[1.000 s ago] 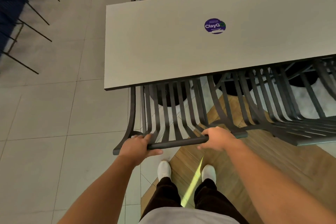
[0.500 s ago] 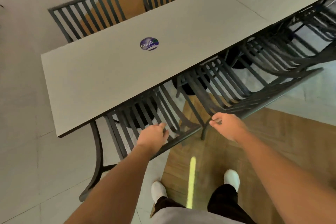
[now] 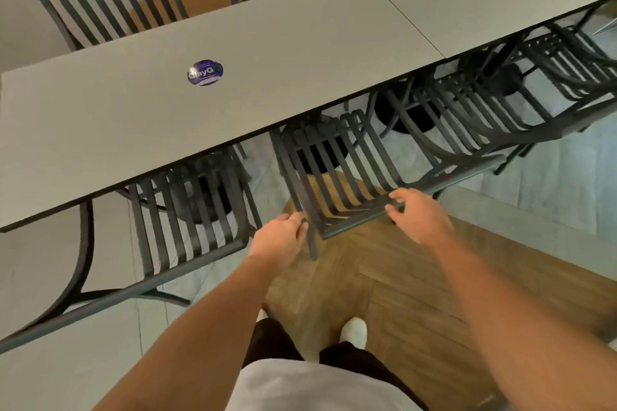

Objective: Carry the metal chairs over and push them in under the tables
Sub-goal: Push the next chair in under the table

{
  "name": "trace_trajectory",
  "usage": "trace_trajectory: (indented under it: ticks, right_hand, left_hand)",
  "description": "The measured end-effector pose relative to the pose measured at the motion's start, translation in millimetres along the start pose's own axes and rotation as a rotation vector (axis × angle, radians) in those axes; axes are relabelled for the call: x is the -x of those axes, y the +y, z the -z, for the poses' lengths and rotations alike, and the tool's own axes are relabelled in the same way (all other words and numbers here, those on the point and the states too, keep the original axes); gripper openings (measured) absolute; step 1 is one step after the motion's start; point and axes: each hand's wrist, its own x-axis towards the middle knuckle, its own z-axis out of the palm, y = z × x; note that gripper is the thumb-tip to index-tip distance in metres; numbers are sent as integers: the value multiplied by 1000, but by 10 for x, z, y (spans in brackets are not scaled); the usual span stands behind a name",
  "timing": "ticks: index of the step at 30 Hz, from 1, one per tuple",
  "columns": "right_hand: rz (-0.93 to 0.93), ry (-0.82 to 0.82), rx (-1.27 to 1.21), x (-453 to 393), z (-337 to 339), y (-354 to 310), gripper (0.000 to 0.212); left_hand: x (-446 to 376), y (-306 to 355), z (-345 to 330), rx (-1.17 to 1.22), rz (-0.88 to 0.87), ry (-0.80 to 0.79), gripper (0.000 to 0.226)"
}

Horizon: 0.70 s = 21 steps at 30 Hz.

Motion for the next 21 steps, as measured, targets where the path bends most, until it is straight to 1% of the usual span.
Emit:
trace_trajectory:
  ticks: [2,5,7,11,15,18,21]
  right_hand:
    - [16,-47,28,-92,134,123,46]
    - [59,-133,138,-261,277,236,54]
    - [51,-162,188,-374,324,289,57]
    - [-1,-196,216,-558,369,414,59]
    - [-21,-257,255,-759,427,548,61]
    - [-16,-303,320,-893,452,630,63]
    - [4,-379,357,-1087,437,772,66]
  left_hand:
    - [-111,165,-41,1,-23,-29,46]
    - [-338,320,-46,32,-28,-54,47]
    - [-496,359,-62,44,-32,-89,47]
    - [-828,376,-58,20,-73,-185,47]
    - [-1132,407,8,3,-68,-281,51]
    - [-1212,514,54,-11,-75,-318,49]
    - [-1253,609,12,0,-44,-341,47]
